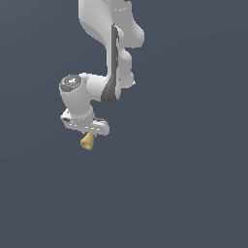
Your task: Pick up the object and move it to a goal position.
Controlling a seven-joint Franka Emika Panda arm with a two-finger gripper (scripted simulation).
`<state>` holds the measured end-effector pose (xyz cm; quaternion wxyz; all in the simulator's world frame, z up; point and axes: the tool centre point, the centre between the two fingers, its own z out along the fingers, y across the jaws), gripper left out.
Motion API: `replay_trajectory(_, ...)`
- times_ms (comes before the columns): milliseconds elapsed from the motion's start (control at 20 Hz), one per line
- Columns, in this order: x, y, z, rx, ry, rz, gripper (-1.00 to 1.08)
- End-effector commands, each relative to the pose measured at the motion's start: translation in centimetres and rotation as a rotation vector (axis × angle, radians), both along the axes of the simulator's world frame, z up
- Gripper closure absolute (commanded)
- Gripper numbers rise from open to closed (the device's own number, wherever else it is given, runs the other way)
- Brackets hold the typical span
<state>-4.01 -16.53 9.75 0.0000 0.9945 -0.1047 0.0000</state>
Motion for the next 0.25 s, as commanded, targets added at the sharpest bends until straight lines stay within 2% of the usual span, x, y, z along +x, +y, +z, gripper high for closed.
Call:
replay_trajectory(0,-0.09,-0.97,0.24,0.000,0.000,0.002,1.08)
replay_trajectory(200,-0.06,-1.52,0.36,0.000,0.000,0.002,1.08)
